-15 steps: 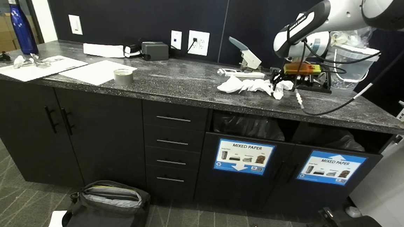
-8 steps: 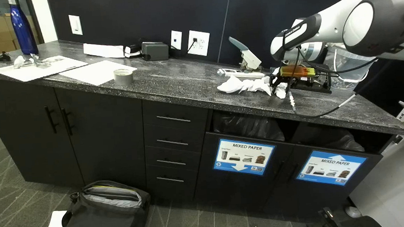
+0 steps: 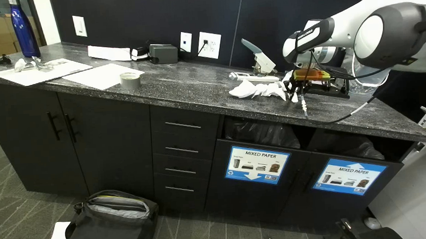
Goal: Throw the papers on the countertop in the bin on the left
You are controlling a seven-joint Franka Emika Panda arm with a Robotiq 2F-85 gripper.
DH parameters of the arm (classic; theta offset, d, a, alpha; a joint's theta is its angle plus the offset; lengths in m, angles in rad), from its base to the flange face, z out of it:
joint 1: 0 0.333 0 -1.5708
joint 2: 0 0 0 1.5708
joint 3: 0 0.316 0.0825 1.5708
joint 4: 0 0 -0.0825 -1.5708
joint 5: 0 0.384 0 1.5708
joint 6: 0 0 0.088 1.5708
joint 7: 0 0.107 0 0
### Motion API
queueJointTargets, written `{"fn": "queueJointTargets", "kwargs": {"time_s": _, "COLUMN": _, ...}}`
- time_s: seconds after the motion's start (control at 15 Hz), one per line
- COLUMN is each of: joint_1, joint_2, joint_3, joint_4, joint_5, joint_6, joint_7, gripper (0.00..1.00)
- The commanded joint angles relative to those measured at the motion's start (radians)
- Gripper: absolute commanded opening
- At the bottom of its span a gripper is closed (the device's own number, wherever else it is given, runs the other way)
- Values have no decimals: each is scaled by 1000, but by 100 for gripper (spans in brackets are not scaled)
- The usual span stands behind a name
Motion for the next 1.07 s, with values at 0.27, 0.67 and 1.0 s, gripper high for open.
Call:
{"fn": "queueJointTargets", "kwargs": {"time_s": 0.27, "joint_1": 35, "joint_2": -174, "joint_3": -9, "joint_4": -292, "joint_5": -23, "joint_6": -49, "joint_7": -32, "gripper": 14}}
{"fn": "queueJointTargets", "kwargs": {"time_s": 0.67, "joint_1": 66, "joint_2": -294, "joint_3": 12, "joint_4": -523, "joint_5": -12, "joint_6": 15, "joint_7": -1, "gripper": 14}}
{"fn": "queueJointTargets", "kwargs": {"time_s": 1.0, "joint_1": 107, "joint_2": -413, "joint_3": 3, "joint_4": -718, "joint_5": -37, "joint_6": 122, "joint_7": 25, "gripper": 12}}
